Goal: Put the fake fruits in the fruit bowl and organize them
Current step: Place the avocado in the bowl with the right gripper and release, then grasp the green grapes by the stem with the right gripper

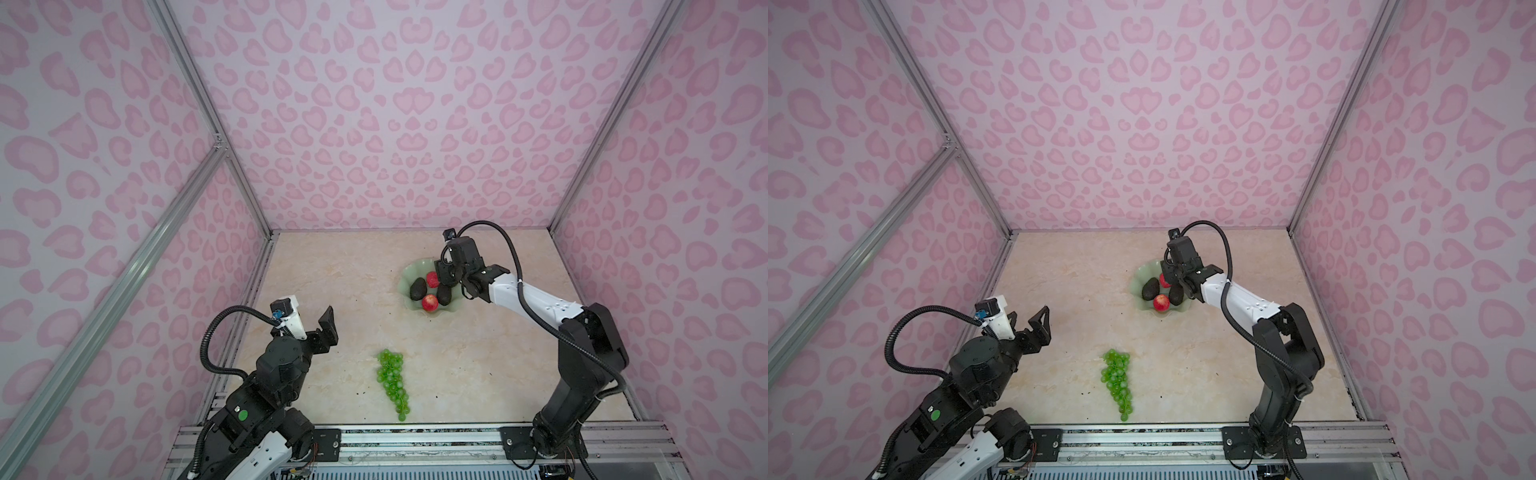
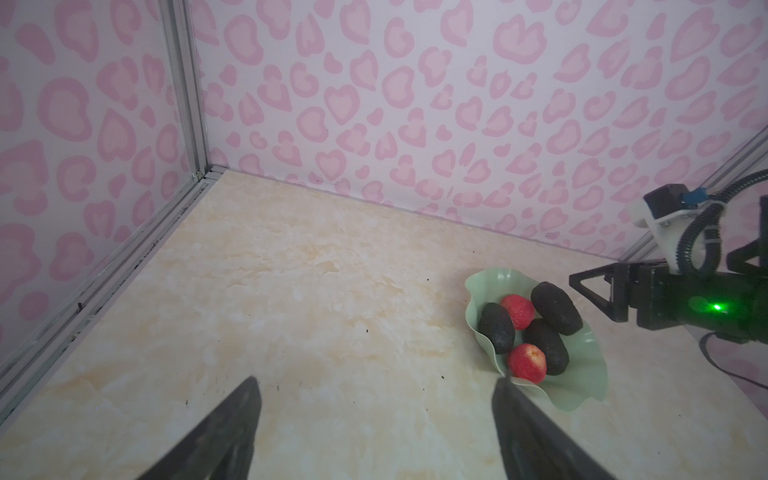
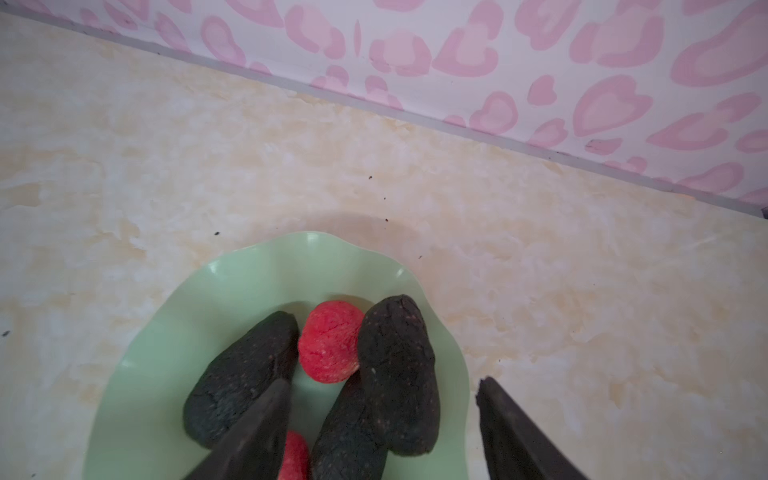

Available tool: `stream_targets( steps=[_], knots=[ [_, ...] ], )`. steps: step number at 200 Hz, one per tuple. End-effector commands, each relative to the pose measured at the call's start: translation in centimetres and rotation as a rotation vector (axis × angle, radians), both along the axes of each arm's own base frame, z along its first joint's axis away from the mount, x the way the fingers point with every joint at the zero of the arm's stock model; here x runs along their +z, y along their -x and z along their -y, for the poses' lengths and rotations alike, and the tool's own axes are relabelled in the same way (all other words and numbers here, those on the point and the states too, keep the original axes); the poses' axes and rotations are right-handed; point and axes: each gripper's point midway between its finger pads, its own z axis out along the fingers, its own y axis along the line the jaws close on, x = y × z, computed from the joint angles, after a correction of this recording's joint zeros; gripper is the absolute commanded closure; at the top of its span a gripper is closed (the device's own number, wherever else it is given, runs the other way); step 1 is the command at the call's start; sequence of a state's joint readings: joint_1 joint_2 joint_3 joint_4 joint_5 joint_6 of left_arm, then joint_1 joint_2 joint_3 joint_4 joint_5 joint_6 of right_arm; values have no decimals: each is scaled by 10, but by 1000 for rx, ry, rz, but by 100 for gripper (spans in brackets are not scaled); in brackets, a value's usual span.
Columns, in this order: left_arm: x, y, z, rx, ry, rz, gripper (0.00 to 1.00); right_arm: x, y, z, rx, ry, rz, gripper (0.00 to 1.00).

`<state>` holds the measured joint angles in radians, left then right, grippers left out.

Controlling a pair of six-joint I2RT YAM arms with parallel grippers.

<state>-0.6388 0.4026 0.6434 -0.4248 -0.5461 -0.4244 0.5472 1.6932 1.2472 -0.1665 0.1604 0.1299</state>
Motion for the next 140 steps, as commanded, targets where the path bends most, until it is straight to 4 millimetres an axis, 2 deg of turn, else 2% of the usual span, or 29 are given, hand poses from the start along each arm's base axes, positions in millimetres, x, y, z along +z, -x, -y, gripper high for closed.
stream_targets(
  steps=[1, 28, 46, 74, 105, 140],
  knots=[
    [4, 1, -2, 8, 1, 13, 12, 1, 37, -24, 37, -117, -25, 26],
    [4, 2, -4, 9, 7, 20, 12, -11, 112, -63, 100, -290, -87, 21],
    [4, 3, -4, 6, 15, 24, 12, -33, 163, -90, 164, -380, -121, 18],
    [4, 5, -4, 3, 26, 30, 12, -55, 218, -117, 205, -383, -168, 16],
    [4, 5, -3, -5, 33, 33, 12, -68, 243, -145, 245, -384, -213, 16],
    [6, 7, -3, -11, 42, 40, 12, -84, 240, -161, 225, -338, -267, 16]
  ],
)
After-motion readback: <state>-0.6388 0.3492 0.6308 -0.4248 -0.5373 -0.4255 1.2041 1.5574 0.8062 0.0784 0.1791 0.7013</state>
